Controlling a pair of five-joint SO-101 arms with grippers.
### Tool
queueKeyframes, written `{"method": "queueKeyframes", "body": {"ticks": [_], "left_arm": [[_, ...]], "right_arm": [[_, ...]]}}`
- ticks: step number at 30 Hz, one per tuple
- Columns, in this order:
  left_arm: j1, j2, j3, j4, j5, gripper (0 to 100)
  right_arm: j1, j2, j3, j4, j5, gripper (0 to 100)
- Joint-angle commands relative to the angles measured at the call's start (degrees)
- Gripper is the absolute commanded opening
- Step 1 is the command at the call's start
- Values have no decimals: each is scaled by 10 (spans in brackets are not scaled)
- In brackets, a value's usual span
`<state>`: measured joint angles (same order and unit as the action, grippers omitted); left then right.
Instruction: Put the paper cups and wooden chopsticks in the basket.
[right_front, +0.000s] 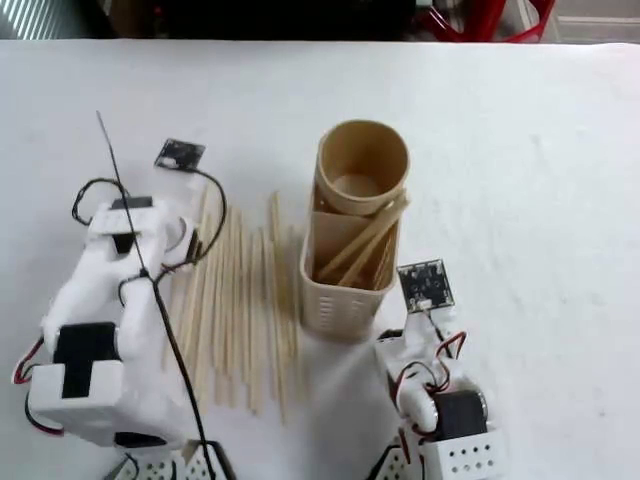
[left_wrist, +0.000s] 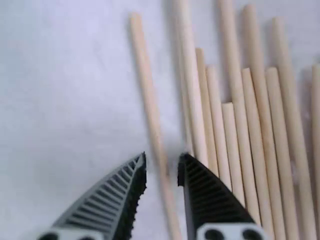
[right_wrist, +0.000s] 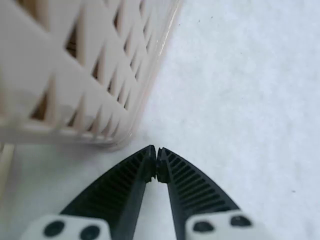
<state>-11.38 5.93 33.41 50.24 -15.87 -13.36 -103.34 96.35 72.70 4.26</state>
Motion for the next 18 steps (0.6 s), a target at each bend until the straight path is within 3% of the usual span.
{"method": "queueKeyframes", "body": {"ticks": [1, 7, 12, 18], "left_arm": [[5, 1, -25, 17, -4, 124], [6, 4, -24, 73, -4, 124], [6, 4, -22, 75, -3, 123], [7, 4, -22, 75, -3, 20]], "right_arm": [[2, -1, 5, 2, 1, 19], [2, -1, 5, 2, 1, 19], [2, -1, 5, 2, 1, 19], [2, -1, 5, 2, 1, 19]]}}
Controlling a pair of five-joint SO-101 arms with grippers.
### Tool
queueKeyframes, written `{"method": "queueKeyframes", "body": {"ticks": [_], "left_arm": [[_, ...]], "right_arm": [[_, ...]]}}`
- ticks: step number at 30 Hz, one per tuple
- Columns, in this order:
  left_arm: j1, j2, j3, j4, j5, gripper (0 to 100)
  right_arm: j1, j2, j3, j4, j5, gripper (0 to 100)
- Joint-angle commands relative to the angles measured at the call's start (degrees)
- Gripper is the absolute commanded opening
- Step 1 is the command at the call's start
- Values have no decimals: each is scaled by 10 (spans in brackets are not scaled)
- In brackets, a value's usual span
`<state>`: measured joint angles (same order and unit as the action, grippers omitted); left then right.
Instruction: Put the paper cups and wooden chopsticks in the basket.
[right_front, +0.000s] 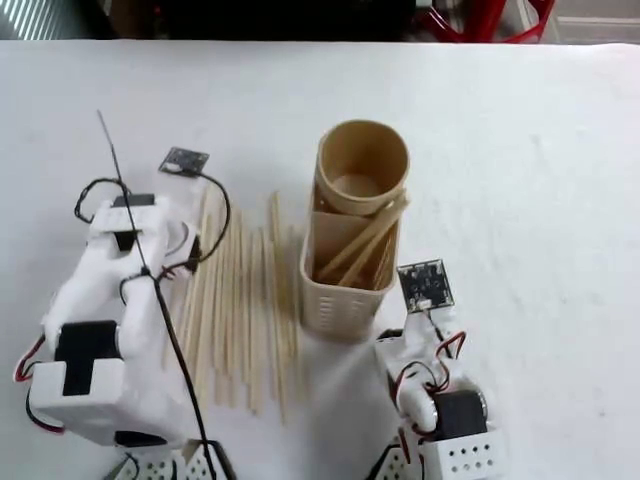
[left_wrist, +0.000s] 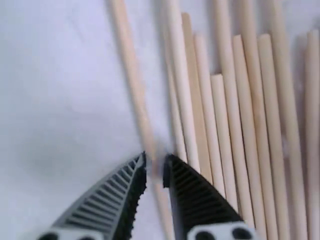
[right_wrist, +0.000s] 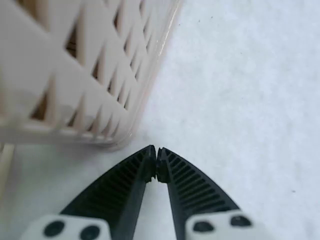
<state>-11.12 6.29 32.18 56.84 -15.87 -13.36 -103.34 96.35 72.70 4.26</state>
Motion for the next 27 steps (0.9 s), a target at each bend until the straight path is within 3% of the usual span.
{"method": "queueKeyframes", "body": {"ticks": [1, 9, 18, 22, 27], "left_arm": [[4, 0, -10, 9, -3, 25], [5, -44, -17, 12, -4, 22], [11, -267, -23, 40, 28, 22], [52, -381, -49, 59, 45, 22], [132, -460, -170, 110, 61, 23]], "right_arm": [[2, -1, 5, 2, 1, 19], [2, -1, 5, 2, 1, 19], [2, -1, 5, 2, 1, 19], [2, -1, 5, 2, 1, 19], [2, -1, 5, 2, 1, 19]]}}
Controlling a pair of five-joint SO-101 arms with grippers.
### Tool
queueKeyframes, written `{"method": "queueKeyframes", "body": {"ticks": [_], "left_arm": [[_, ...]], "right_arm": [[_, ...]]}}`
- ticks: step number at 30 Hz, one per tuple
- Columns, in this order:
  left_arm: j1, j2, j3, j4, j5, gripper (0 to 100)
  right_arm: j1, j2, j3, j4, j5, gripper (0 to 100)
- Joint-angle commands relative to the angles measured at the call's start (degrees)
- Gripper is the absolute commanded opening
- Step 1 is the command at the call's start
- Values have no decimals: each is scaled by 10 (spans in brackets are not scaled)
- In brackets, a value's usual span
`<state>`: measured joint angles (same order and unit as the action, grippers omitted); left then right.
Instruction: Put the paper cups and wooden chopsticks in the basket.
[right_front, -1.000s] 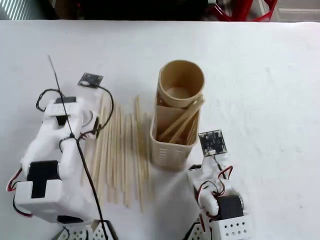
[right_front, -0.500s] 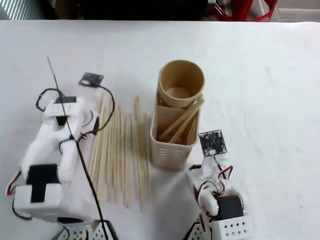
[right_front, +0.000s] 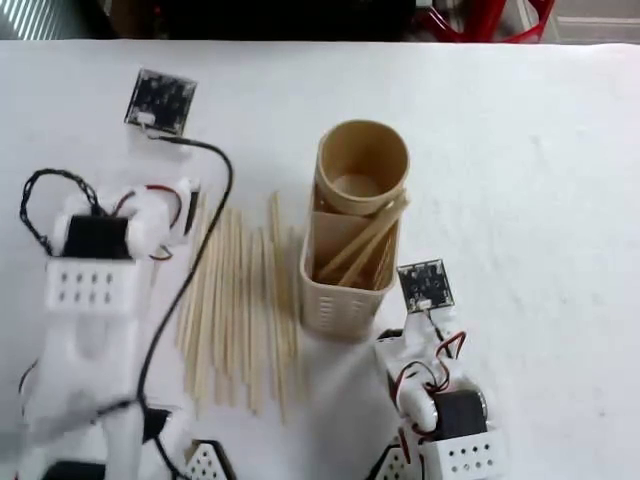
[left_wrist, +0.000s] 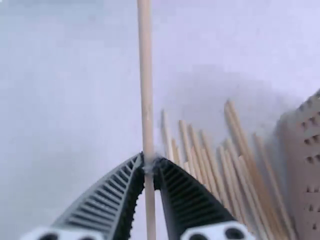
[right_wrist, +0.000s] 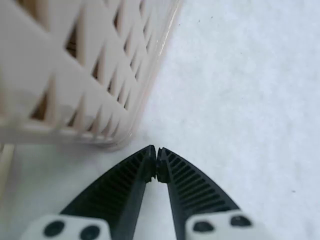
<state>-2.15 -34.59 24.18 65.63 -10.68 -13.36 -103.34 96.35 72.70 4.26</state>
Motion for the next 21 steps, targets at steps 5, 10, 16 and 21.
{"method": "queueKeyframes", "body": {"ticks": [5, 10, 16, 21], "left_arm": [[141, -56, -219, 32, 10, 23], [235, -56, -269, -12, 10, 23], [335, -61, -265, -41, 10, 22], [416, -57, -263, -66, 4, 21]], "right_arm": [[2, -1, 5, 2, 1, 19], [2, -1, 5, 2, 1, 19], [3, -1, 5, 2, 1, 19], [3, -1, 5, 2, 1, 19]]}}
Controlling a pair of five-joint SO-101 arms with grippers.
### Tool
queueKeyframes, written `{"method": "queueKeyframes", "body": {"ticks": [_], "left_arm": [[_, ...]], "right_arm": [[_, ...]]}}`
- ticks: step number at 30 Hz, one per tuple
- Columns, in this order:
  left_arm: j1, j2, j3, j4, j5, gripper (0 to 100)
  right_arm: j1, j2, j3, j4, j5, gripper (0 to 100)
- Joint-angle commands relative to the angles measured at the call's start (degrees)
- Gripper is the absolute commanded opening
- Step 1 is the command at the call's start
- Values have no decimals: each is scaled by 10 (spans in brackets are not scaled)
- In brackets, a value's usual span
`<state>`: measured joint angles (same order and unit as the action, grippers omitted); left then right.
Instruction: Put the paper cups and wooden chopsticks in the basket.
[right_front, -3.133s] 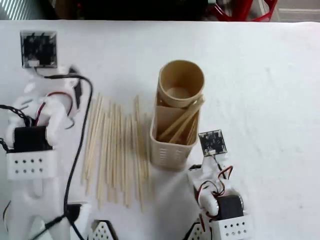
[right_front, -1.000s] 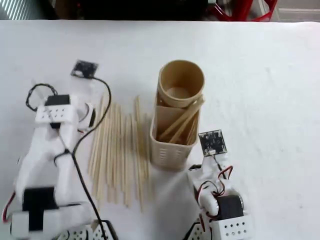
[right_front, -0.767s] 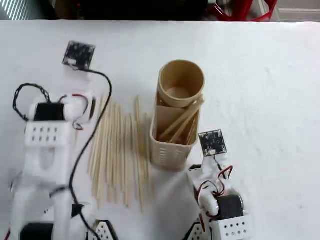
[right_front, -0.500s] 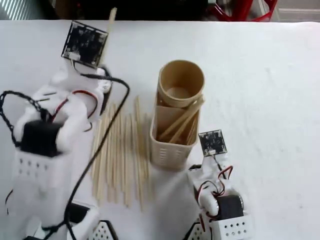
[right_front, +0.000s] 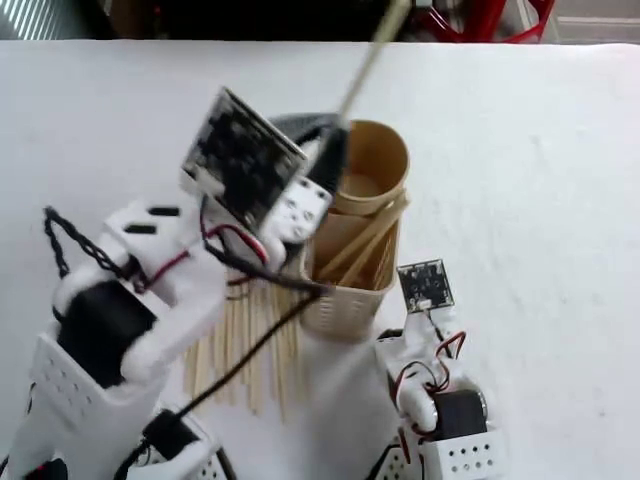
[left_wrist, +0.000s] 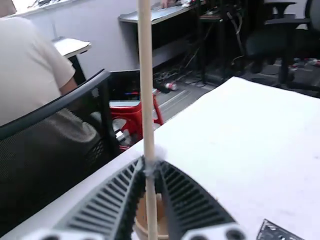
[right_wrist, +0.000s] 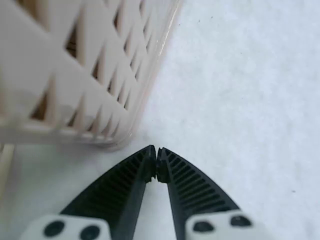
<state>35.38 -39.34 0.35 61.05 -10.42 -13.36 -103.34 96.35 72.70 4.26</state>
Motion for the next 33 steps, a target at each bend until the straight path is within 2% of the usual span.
{"method": "queueKeyframes", "body": {"ticks": [1, 10, 25, 30, 33], "left_arm": [[51, -10, -17, -30, 1, 21], [90, -15, 118, -151, -26, 20], [86, -15, 147, -143, -28, 24], [85, -15, 149, -141, -27, 81], [85, -15, 149, -140, -30, 67]], "right_arm": [[3, -1, 5, 2, 1, 19], [3, -1, 5, 2, 1, 19], [3, -1, 5, 2, 1, 19], [3, -1, 5, 2, 1, 19], [3, -1, 5, 2, 1, 19]]}}
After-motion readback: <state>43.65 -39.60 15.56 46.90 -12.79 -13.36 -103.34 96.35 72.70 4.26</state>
